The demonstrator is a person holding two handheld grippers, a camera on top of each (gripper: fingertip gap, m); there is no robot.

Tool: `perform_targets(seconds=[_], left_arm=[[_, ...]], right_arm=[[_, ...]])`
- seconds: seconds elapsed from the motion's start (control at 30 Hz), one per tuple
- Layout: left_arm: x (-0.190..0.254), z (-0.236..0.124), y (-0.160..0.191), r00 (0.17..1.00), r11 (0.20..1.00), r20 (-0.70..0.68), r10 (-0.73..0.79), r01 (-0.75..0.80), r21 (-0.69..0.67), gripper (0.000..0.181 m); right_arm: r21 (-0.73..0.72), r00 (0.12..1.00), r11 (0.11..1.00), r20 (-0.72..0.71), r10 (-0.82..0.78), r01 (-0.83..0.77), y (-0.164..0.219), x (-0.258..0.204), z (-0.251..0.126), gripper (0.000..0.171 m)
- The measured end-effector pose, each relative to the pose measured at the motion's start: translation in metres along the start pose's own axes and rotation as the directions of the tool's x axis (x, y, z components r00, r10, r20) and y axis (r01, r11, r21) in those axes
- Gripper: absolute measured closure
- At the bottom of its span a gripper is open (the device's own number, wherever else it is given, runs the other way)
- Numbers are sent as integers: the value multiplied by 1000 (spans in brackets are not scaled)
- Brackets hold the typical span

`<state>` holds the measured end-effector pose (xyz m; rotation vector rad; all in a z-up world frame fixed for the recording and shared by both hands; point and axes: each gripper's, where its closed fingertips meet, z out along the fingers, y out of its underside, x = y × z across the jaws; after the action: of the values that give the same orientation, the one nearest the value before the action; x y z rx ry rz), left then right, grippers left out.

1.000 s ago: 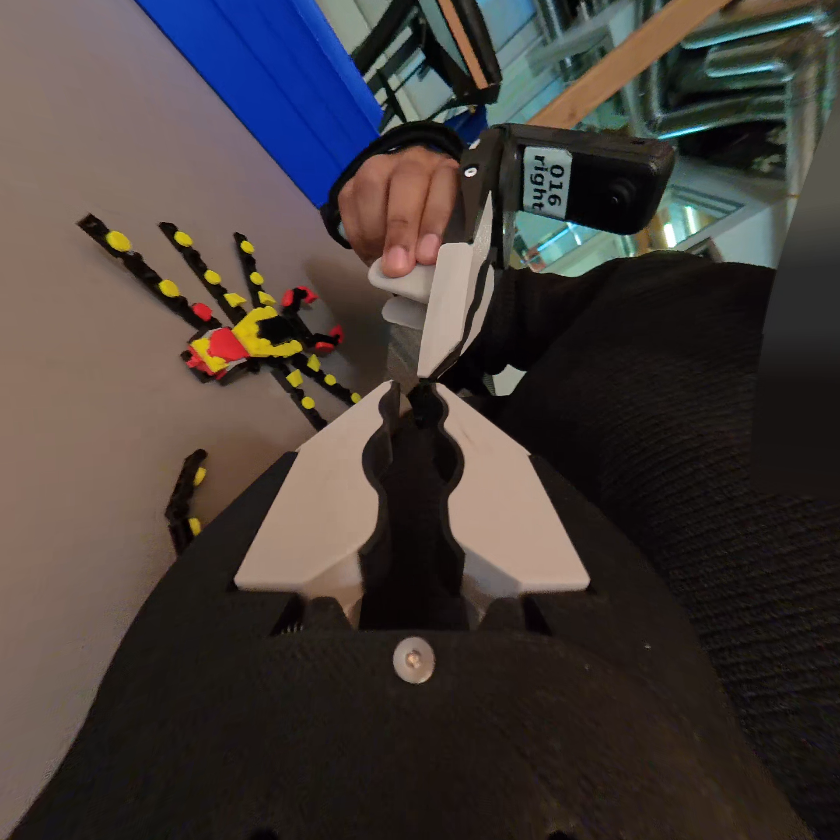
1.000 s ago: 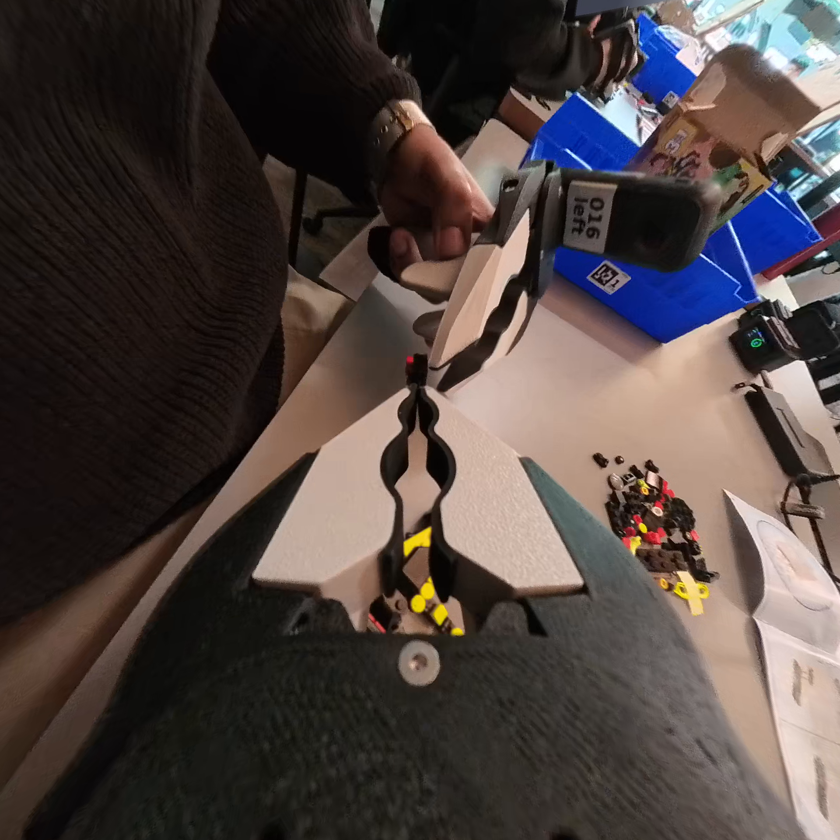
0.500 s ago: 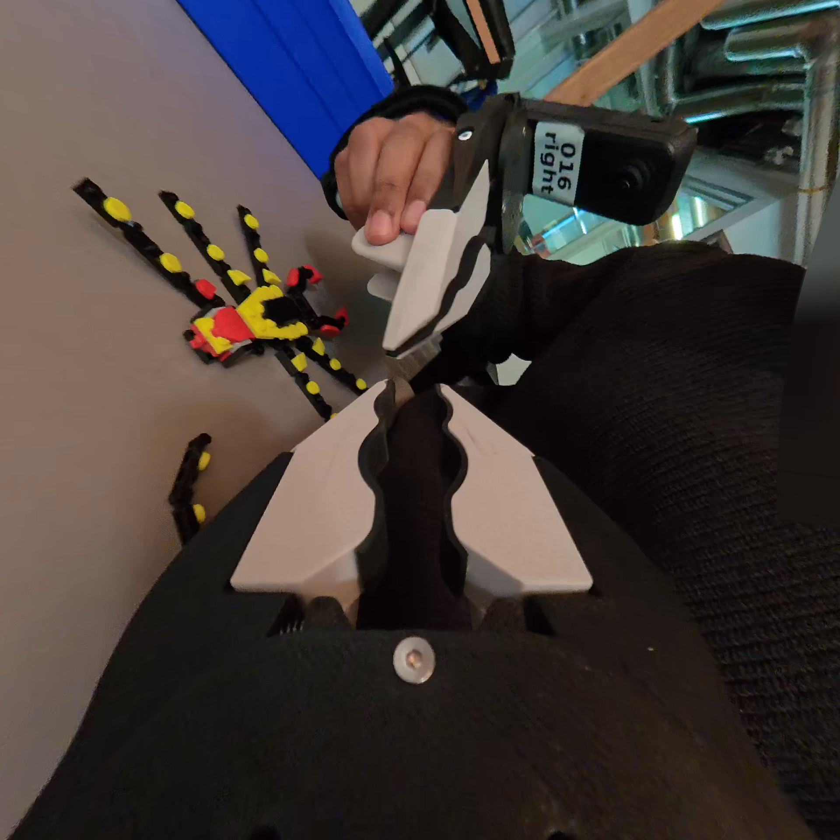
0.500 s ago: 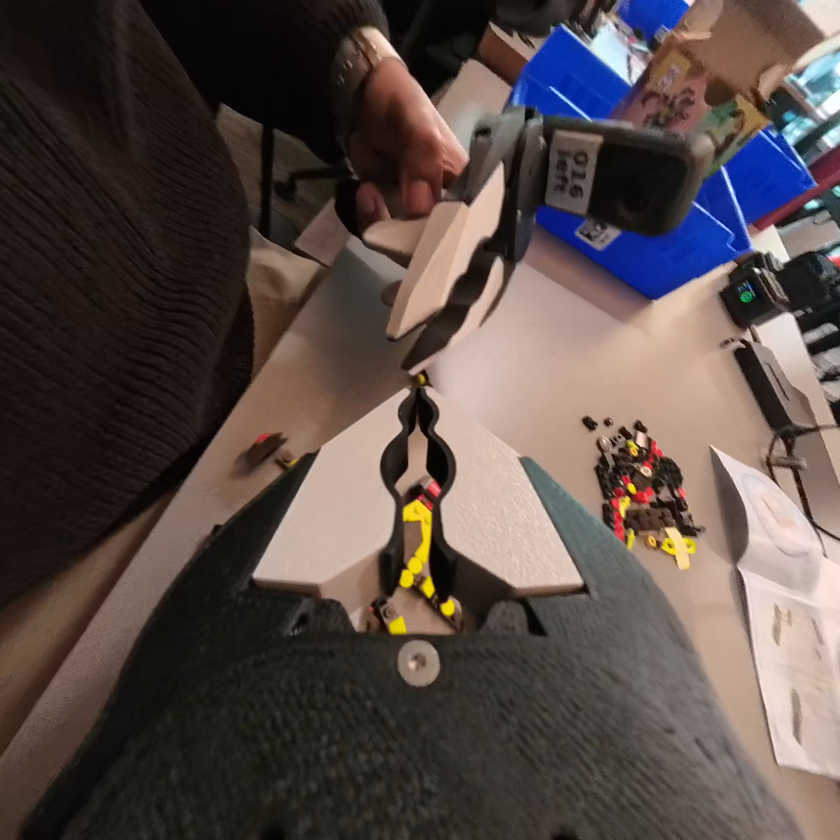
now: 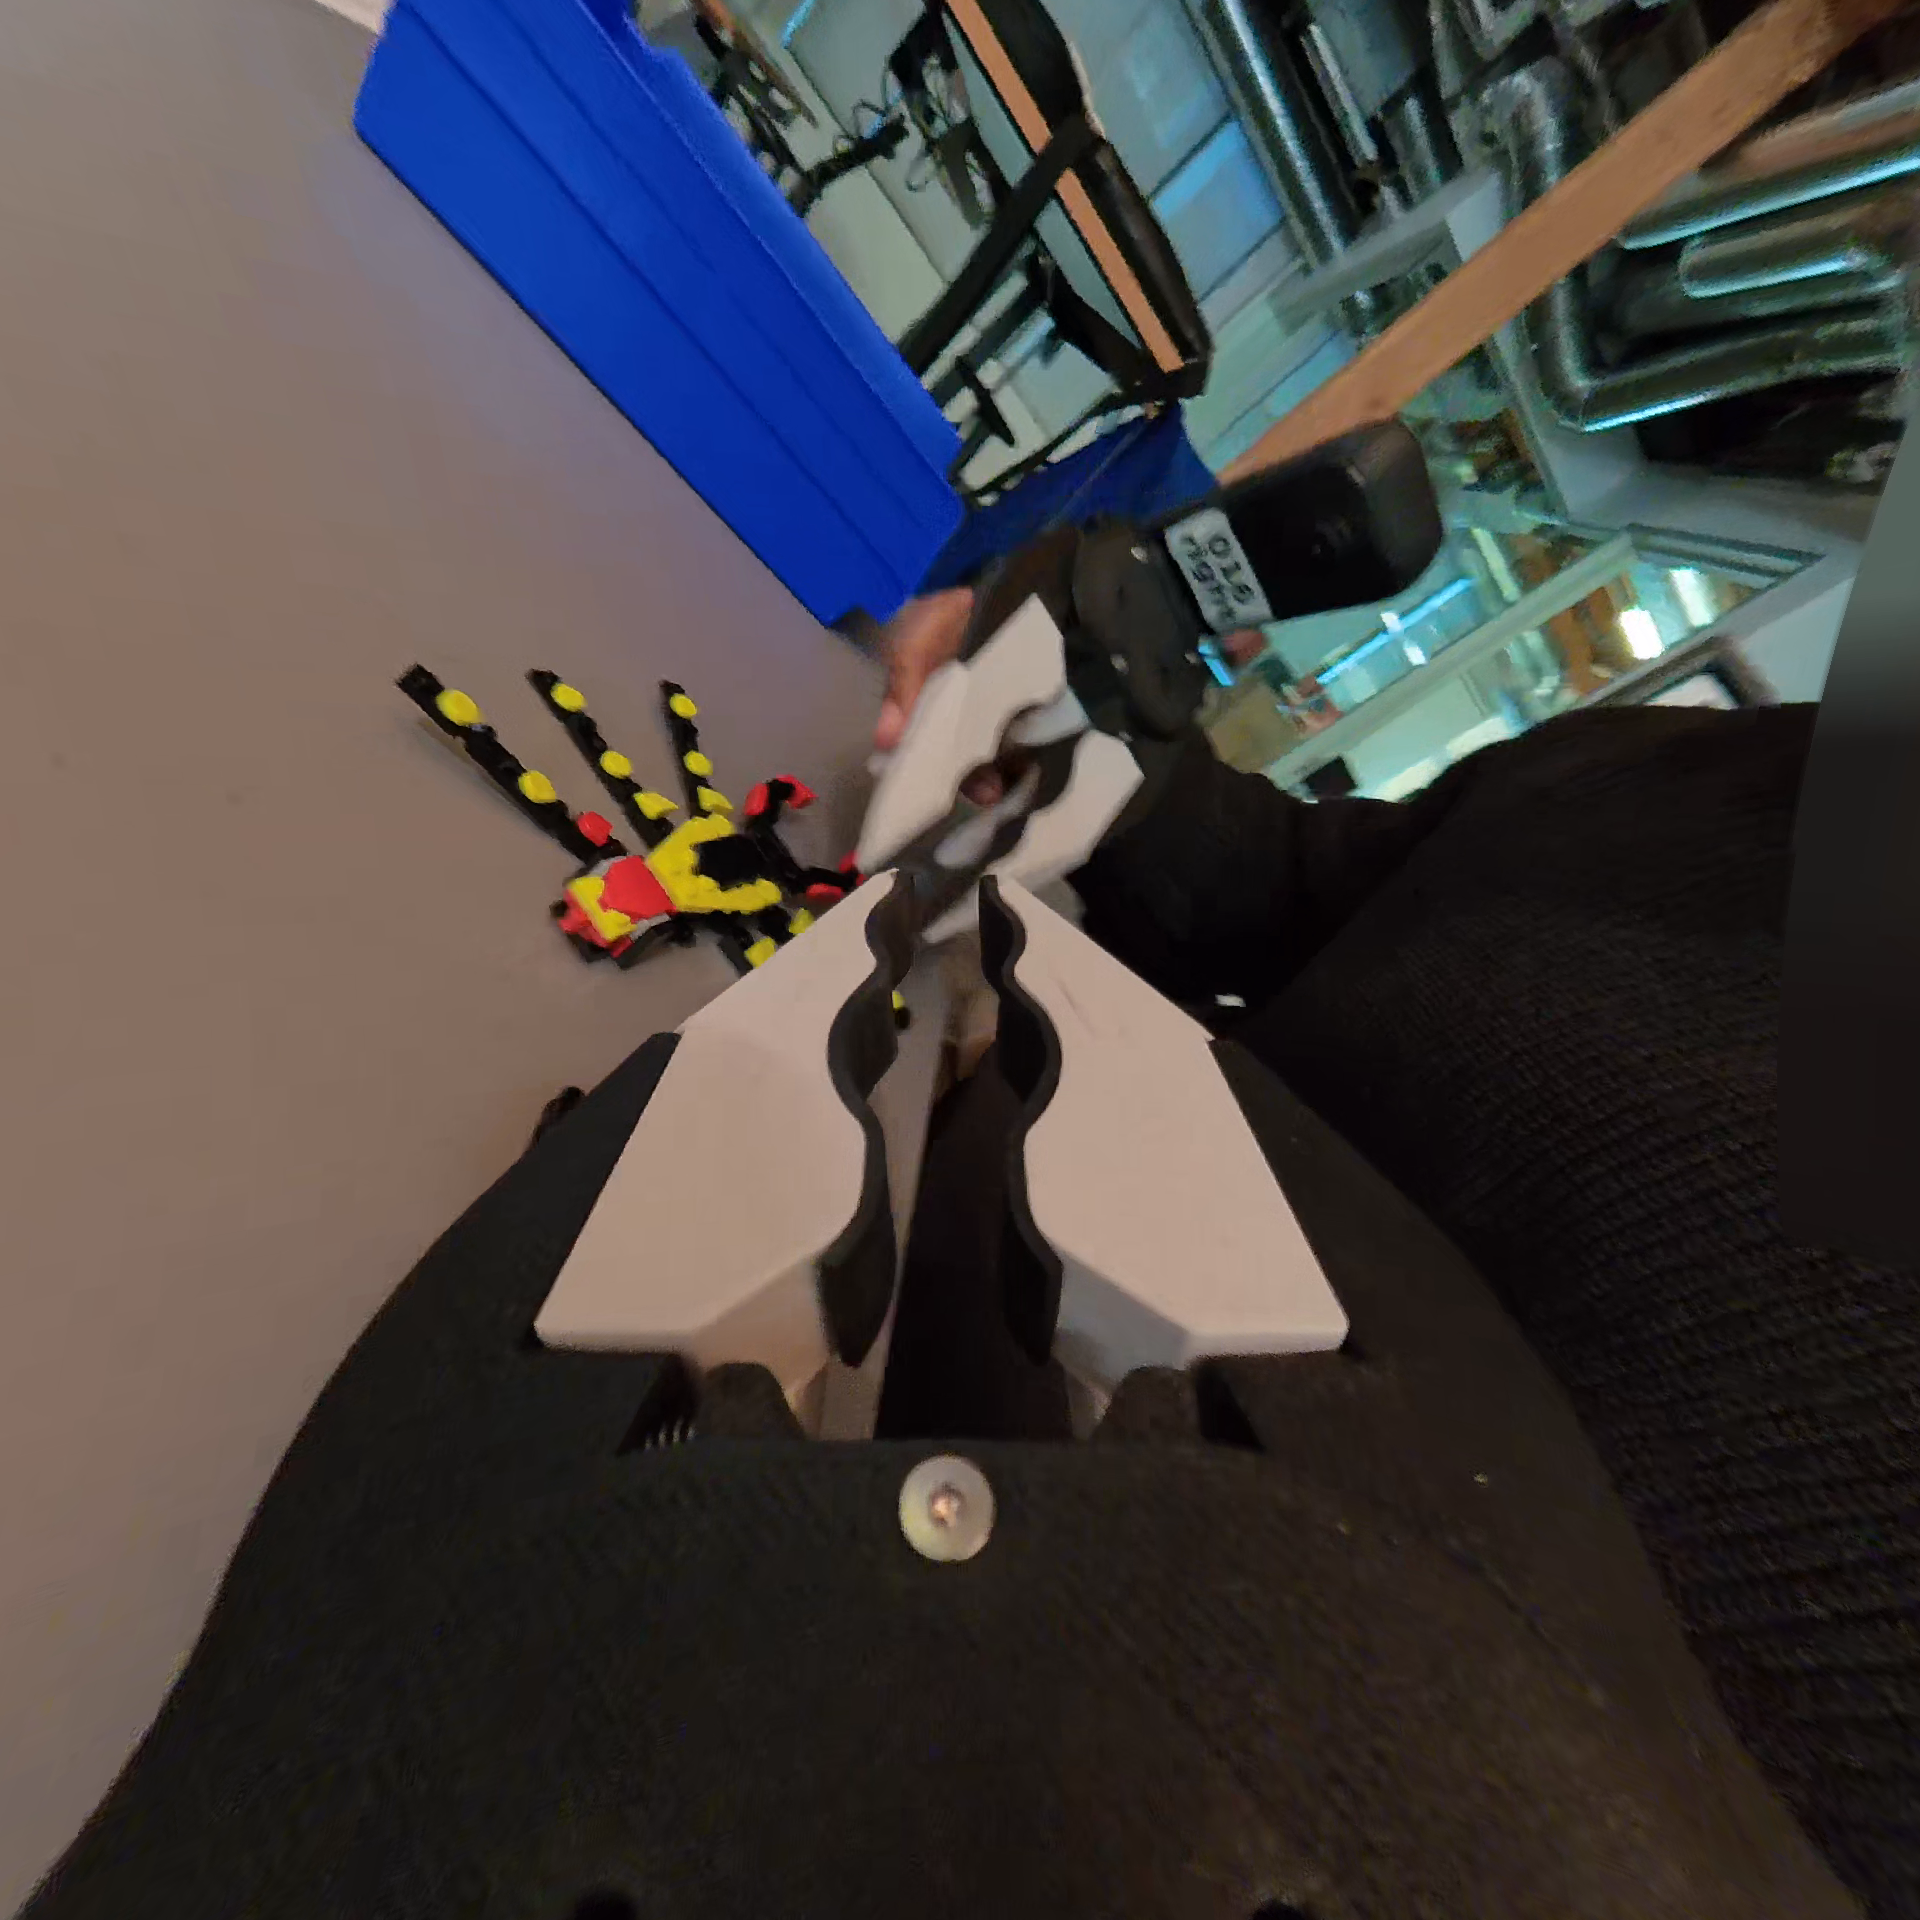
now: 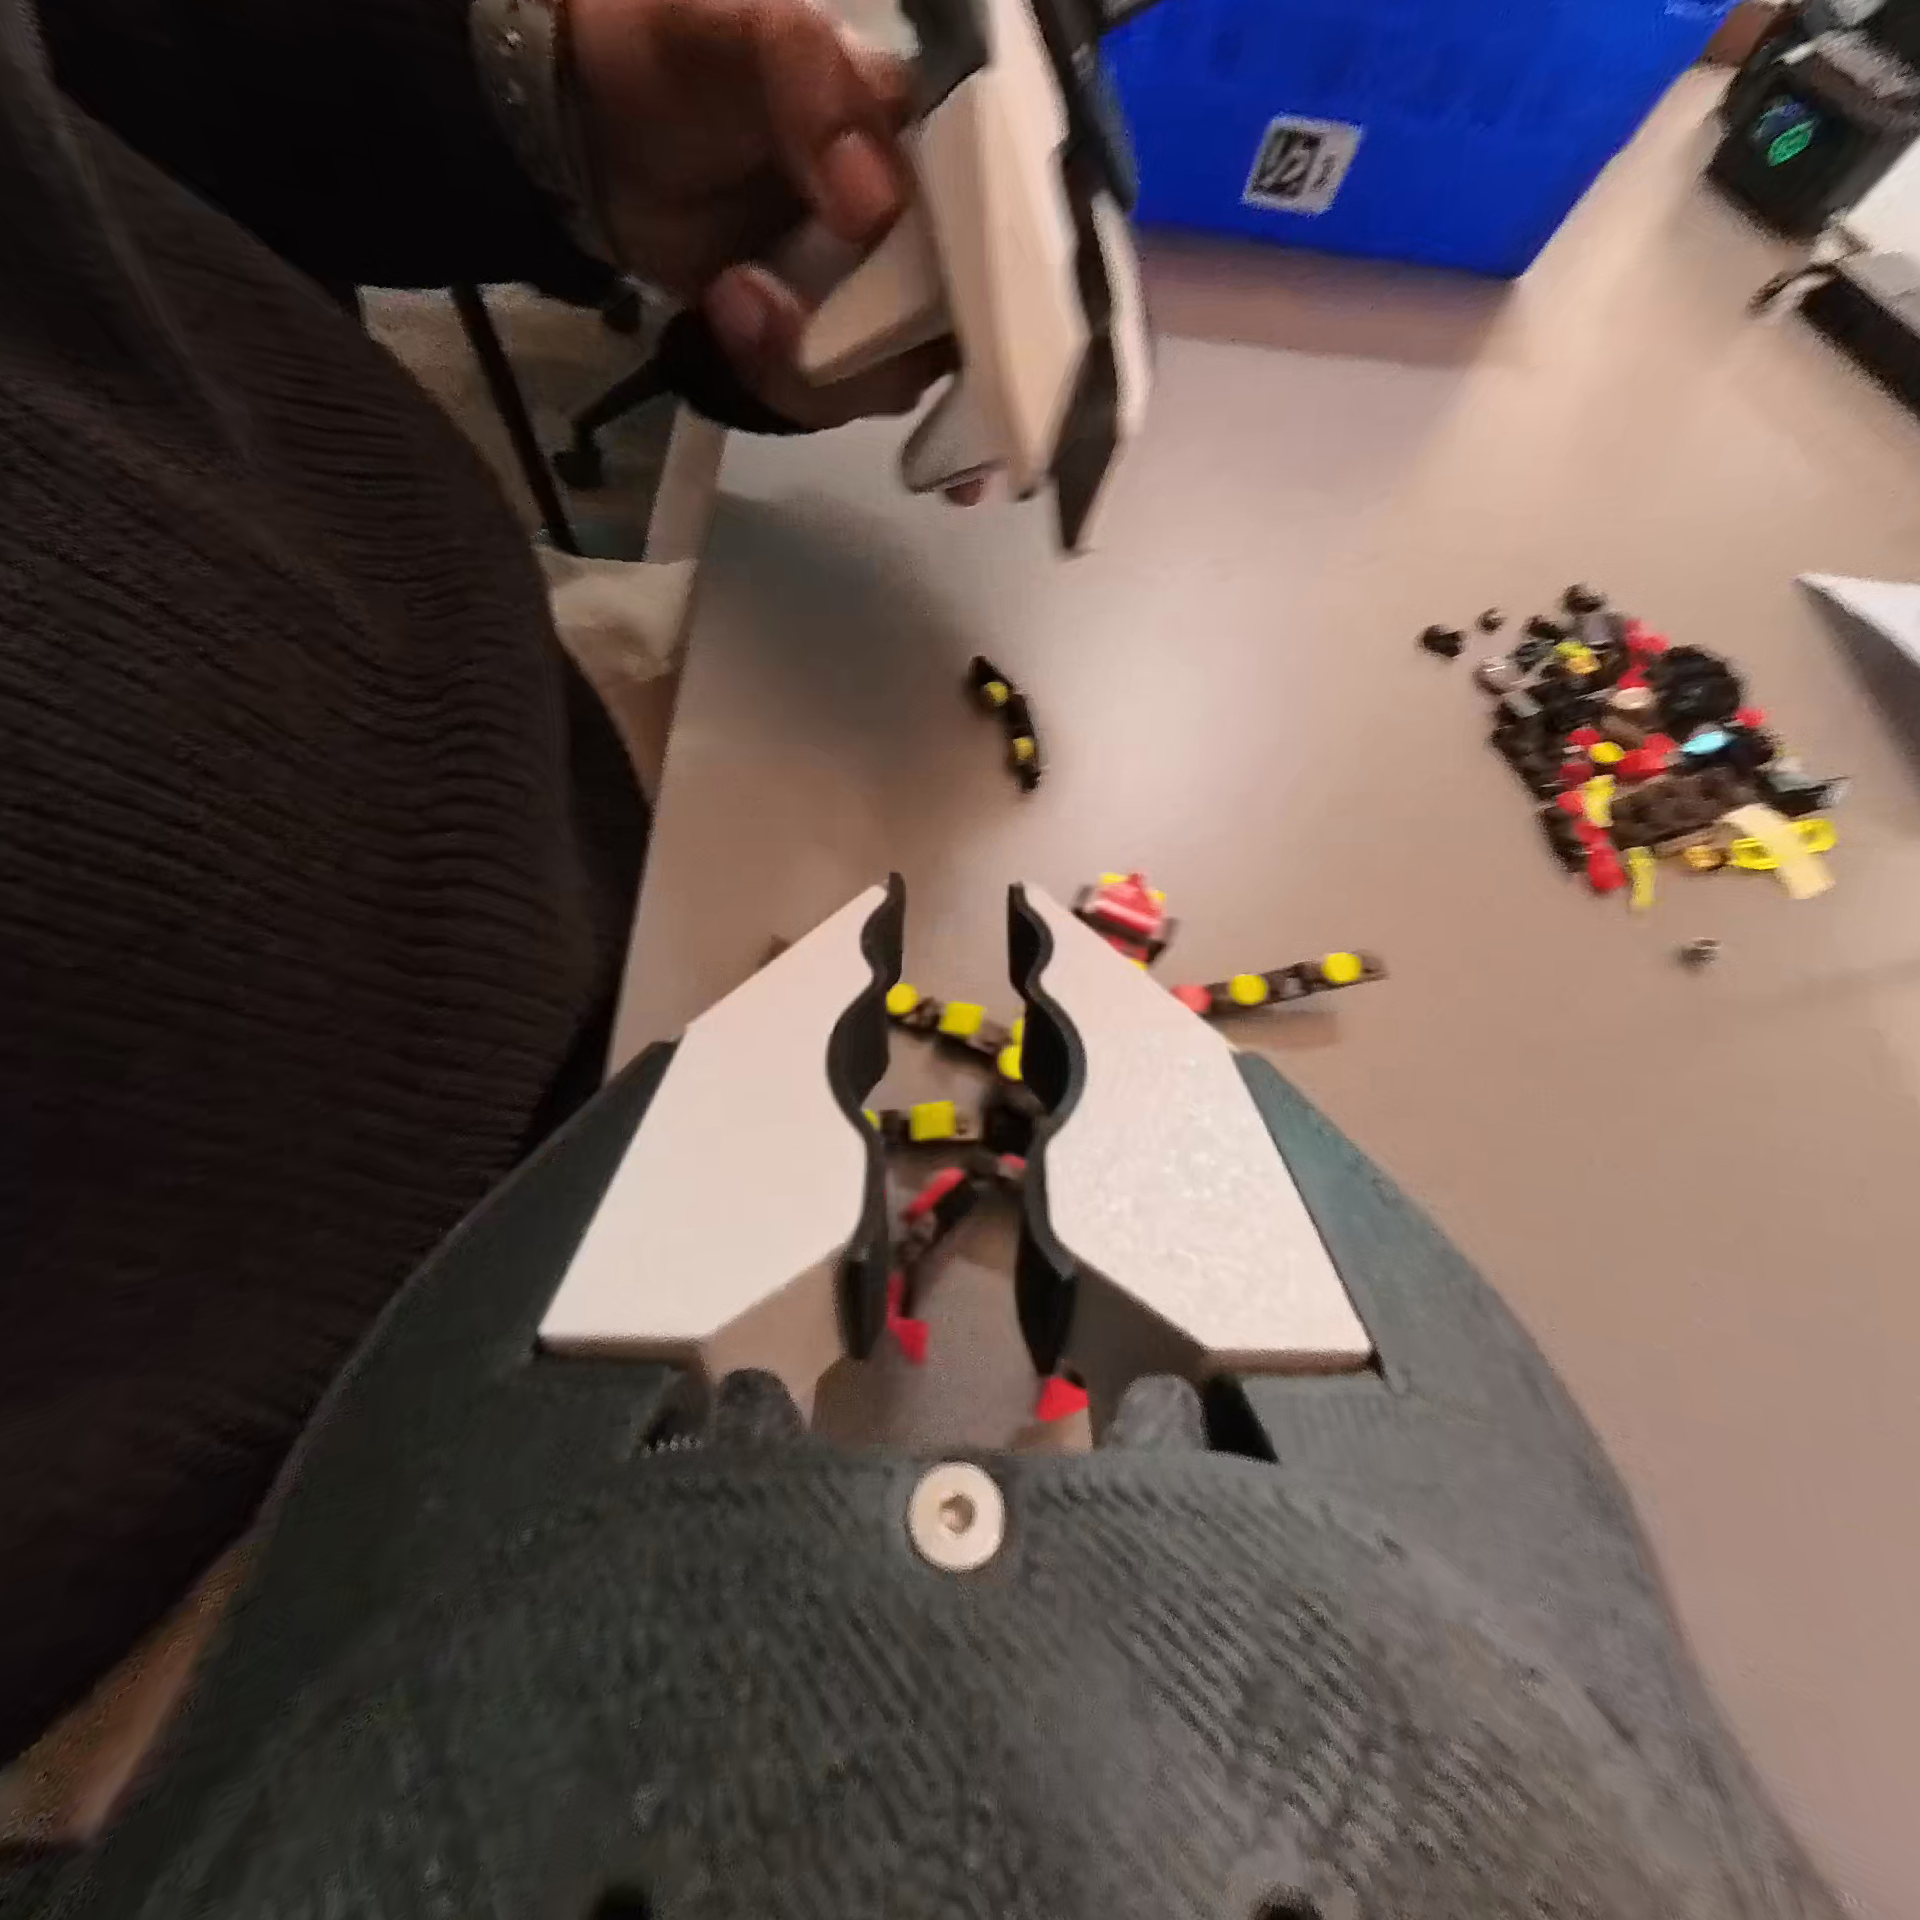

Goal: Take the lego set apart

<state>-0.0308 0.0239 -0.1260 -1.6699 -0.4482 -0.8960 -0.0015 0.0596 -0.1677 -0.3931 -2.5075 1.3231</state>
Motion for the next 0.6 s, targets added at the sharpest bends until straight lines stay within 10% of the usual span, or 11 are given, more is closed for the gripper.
perform_targets(seconds=[0.27,0.47,0.6], left_arm=[[-36,-14,-35,624,802,550,554,-578,-152,158],[-26,1,-35,785,872,440,436,-489,9,181],[-30,0,-36,627,783,532,570,-610,-120,175]], right_arm=[[-31,989,999,-145,14,-19,-1,9,16,118],[22,975,988,-157,156,-155,-2,9,-2,110],[-13,961,1000,-276,13,-17,0,9,-14,123]])
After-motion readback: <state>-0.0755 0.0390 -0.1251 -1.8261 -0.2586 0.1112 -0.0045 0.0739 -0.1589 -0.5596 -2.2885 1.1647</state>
